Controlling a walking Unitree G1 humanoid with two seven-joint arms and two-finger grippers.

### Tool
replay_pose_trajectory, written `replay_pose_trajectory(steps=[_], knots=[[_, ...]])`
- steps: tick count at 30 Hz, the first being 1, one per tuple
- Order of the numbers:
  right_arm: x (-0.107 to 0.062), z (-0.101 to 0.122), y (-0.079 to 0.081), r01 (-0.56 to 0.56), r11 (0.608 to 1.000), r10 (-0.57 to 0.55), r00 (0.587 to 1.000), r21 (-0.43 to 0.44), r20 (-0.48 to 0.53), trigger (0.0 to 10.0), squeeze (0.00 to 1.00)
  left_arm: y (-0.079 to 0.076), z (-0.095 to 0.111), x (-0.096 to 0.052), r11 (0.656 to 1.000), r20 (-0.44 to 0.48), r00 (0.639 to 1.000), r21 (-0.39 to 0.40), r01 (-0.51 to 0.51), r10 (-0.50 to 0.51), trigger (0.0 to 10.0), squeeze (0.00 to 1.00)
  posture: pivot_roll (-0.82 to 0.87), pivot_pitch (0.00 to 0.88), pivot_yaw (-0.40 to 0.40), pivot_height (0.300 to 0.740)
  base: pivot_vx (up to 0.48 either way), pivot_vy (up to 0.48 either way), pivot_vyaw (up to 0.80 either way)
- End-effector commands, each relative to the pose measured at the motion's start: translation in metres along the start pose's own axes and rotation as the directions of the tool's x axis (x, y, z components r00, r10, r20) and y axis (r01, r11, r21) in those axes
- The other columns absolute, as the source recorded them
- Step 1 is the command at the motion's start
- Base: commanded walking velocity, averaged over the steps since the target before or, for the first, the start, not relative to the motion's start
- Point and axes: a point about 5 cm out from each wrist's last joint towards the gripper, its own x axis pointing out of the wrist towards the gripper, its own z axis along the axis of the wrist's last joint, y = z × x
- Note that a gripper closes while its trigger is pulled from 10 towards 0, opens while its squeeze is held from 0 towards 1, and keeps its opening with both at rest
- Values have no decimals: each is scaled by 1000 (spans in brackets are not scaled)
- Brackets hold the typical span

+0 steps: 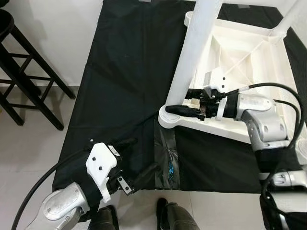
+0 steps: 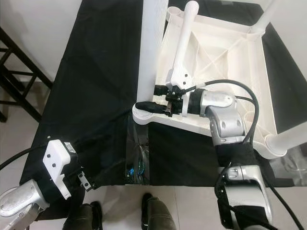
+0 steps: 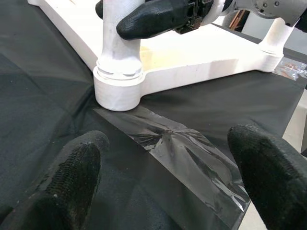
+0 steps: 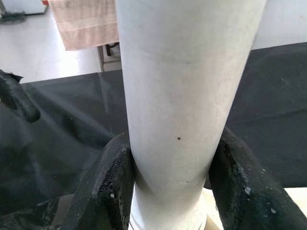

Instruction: Building children table

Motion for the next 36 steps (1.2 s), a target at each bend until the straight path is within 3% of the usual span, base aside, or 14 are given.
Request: replay_pose_trajectory(steps=[1,7,8,10,11,14,20,21,24,25,29,32,33,36], knots=[[-4,4,-3,-14,999,14,1000,-31,25,0,0,-3,-1,-1,1000,-3,1000,-11,7,-7,10000,0,126,291,-91,740,0,0,0],[11,-32,23,361,928,-362,932,90,-8,0,0,-3,-1,-3,1000,-6,1000,-11,6,-6,10000,0,112,299,-104,740,0,0,0],[15,-57,48,719,693,-699,688,55,-195,0,0,-3,-1,-4,1000,-8,1000,-12,6,-6,10000,0,99,309,-102,740,0,0,0],[15,-57,48,719,693,-699,688,55,-195,0,0,-3,-1,-4,1000,-8,1000,-12,6,-6,10000,0,99,309,-102,740,0,0,0],[7,-65,63,832,555,-800,532,-7,-276,0,0,-3,-1,-4,1000,-9,1000,-12,6,-6,10000,0,99,309,-102,740,0,0,0],[18,-66,98,788,616,-752,577,-27,-318,0,0,-2,-1,-4,1000,-7,1000,-18,10,-10,10000,0,92,303,-87,740,0,0,0],[24,-61,96,773,633,-733,616,41,-289,0,0,-3,-2,-1,1000,-6,1000,-17,18,-18,10000,0,99,300,-100,740,0,0,0],[27,-59,93,772,633,-731,619,53,-286,10000,0,-3,-2,-2,1000,-7,1000,-16,19,-19,10000,0,99,303,-94,740,0,0,0],[32,-53,91,769,635,-732,628,67,-265,10000,0,-3,-2,-3,1000,-10,1000,-16,18,-18,10000,0,97,299,-85,740,0,0,0],[34,-47,89,767,633,-733,637,102,-238,10000,1000,-2,-2,-3,1000,-11,1000,-16,19,-19,10000,0,97,300,-84,740,0,0,0],[48,-12,75,585,789,-595,803,188,-1,10000,1000,-2,-1,-1,1000,-5,1000,-17,26,-26,10000,0,92,301,-82,740,0,0,0],[48,-5,71,539,823,-554,832,180,42,10000,933,-3,-1,-1,999,-6,1000,-18,27,-27,10000,0,93,301,-82,740,0,0,0],[47,1,67,471,868,-485,871,157,73,10000,0,-3,-2,-1,999,-6,1000,-19,28,-28,10000,0,97,299,-84,740,0,0,0],[43,5,60,409,904,-421,903,126,87,10000,0,-4,-1,-1,999,-4,1000,-19,28,-28,10000,0,106,300,-85,740,0,0,0]])
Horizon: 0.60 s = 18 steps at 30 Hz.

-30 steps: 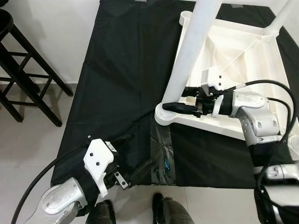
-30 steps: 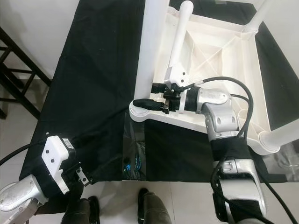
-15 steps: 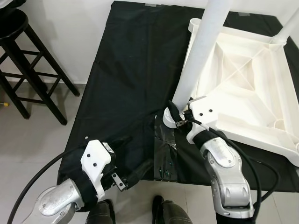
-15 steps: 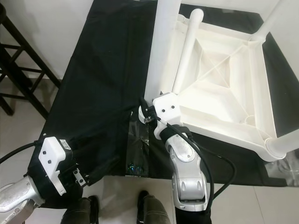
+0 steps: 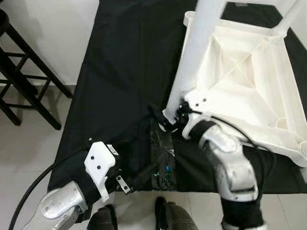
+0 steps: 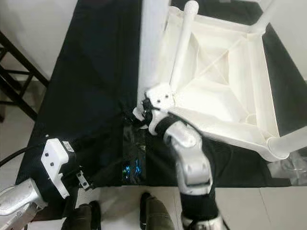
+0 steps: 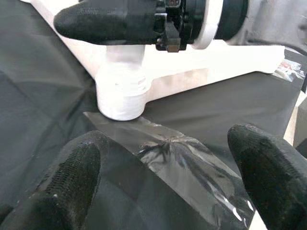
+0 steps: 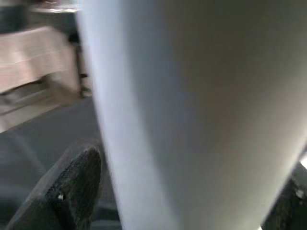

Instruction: Building children table

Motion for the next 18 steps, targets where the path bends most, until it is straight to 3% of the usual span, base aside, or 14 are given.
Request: replay_pose_trajectory(steps=[1,2,4,6,8,12,13,15,16,18], knots=[[-2,0,-4,-110,994,110,994,-17,8,10000,0,-4,-2,-1,1000,-10,1000,-18,12,-13,10000,0,107,300,-86,740,0,0,0],[-5,1,-11,-212,974,211,977,-76,-23,10000,0,-3,-3,-1,1000,-11,1000,-17,9,-9,10000,0,106,300,-85,740,0,0,0],[-8,0,-16,-274,955,270,962,-111,-50,10000,0,-3,-3,-2,1000,-12,1000,-17,7,-7,10000,0,108,298,-86,740,0,0,0],[-8,0,-16,-274,955,270,962,-111,-50,10000,0,-3,-3,-2,1000,-12,1000,-17,7,-7,10000,0,108,298,-86,740,0,0,0],[-7,2,-36,-333,937,326,942,-104,-76,10000,0,-3,-3,-1,1000,-10,1000,-16,4,-4,10000,0,108,297,-92,740,0,0,0],[-4,6,-48,-381,922,378,924,-66,-53,10000,0,-3,-3,0,1000,-6,1000,-15,2,-3,10000,0,115,294,-94,740,0,0,0],[-2,7,-52,-390,919,389,921,-50,-34,5137,0,-3,-2,0,1000,-4,1000,-15,1,-1,10000,0,115,294,-94,740,0,0,0],[-2,7,-52,-390,919,389,921,-50,-34,5137,0,-3,-2,0,1000,-4,1000,-15,1,-1,10000,0,115,294,-94,740,0,0,0],[-1,3,-55,-430,903,430,903,-4,-15,0,0,-3,-3,1,1000,-5,1000,-12,-1,1,10000,0,119,292,-95,740,0,0,0],[-1,0,-55,-443,896,443,896,6,-20,0,0,-3,-2,1,1000,-5,1000,-10,-1,1,10000,0,119,292,-95,740,0,0,0]])
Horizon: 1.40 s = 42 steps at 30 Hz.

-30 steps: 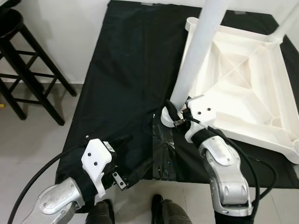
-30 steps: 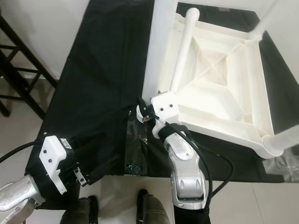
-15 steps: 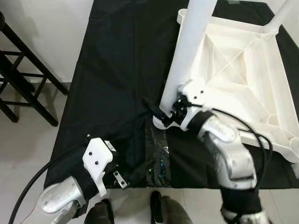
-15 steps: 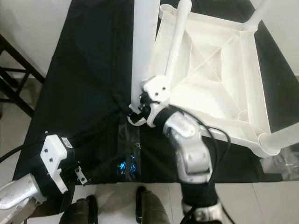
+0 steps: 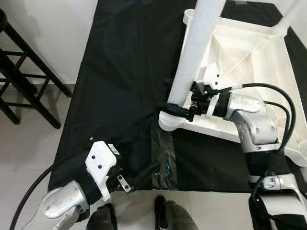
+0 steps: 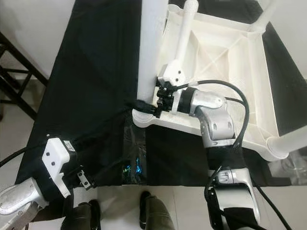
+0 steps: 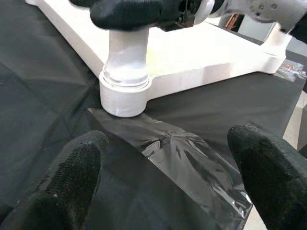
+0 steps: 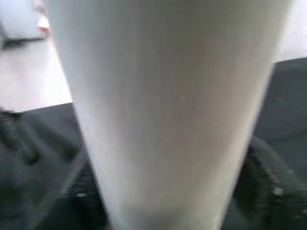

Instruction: Building children table

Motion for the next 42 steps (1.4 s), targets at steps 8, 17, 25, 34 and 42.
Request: replay_pose_trajectory(steps=[8,17,25,34,42], knots=[[-7,-14,-1,-46,999,46,999,27,4,0,0,-4,-3,-1,1000,-7,1000,-17,6,-6,10000,0,118,287,-93,740,0,0,0],[-14,-26,-7,289,957,-288,957,17,-42,0,0,-5,-4,0,1000,-5,1000,-21,9,-10,10000,0,96,296,-110,740,0,0,0],[-5,-87,83,794,608,-752,570,-13,-330,0,0,-3,-3,-4,1000,-14,1000,-29,4,-5,10000,0,87,305,-90,740,0,0,0],[14,-78,70,757,651,-716,635,47,-290,10000,0,0,-2,-3,1000,-14,1000,-14,3,-3,10000,0,87,301,-91,740,0,0,0],[27,-48,55,582,773,-578,810,252,-99,10000,863,2,-2,-1,1000,-10,1000,-11,9,-9,10000,0,86,290,-84,740,0,0,0]])
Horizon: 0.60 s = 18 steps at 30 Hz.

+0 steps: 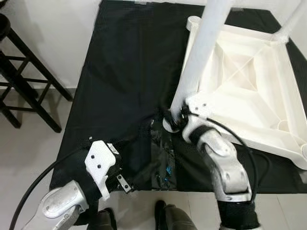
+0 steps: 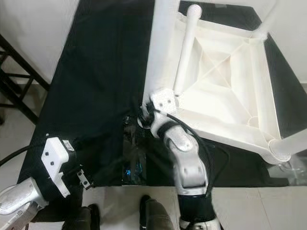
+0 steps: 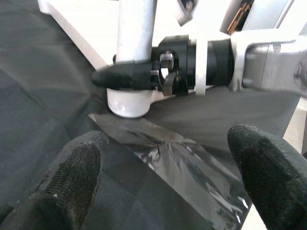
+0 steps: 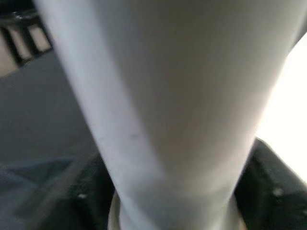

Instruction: Building children table

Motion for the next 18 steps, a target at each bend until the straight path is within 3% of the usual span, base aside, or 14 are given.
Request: replay_pose_trajectory(steps=[1,2,3,4,9,12,13,15,18], knots=[[2,0,3,-85,994,85,996,64,8,10000,863,-1,-3,-1,1000,-17,1000,-11,11,-11,10000,0,86,290,-84,740,0,0,0],[3,11,4,-170,984,167,985,61,48,10000,863,-1,-3,-1,1000,-15,1000,-11,12,-12,10000,0,86,288,-86,740,0,0,0],[4,19,0,-258,966,257,965,4,55,10000,0,-1,-3,0,1000,-15,1000,-11,12,-12,10000,0,93,288,-88,740,0,0,0],[3,24,-4,-363,930,366,930,-62,45,10000,0,-1,-3,0,1000,-14,1000,-10,11,-11,10000,0,95,288,-89,740,0,0,0],[1,28,-8,-460,879,465,885,-126,18,10000,0,-2,-3,0,1000,-13,1000,-10,10,-10,10000,0,95,288,-89,740,0,0,0],[6,43,-24,-652,726,657,752,-217,-60,10000,0,-1,-3,0,1000,-11,1000,-7,4,-4,10000,0,105,289,-95,740,0,0,0],[6,43,-24,-652,726,657,752,-217,-60,10000,0,-1,-3,0,1000,-11,1000,-7,4,-4,10000,0,105,289,-95,740,0,0,0],[10,49,-28,-698,682,701,709,-220,-74,10000,0,-2,-3,0,1000,-11,1000,-7,3,-3,10000,0,106,289,-96,740,0,0,0],[15,54,-31,-730,648,733,675,-216,-81,10000,0,-2,-3,0,1000,-11,1000,-7,2,-2,10000,0,113,289,-98,740,0,0,0]])
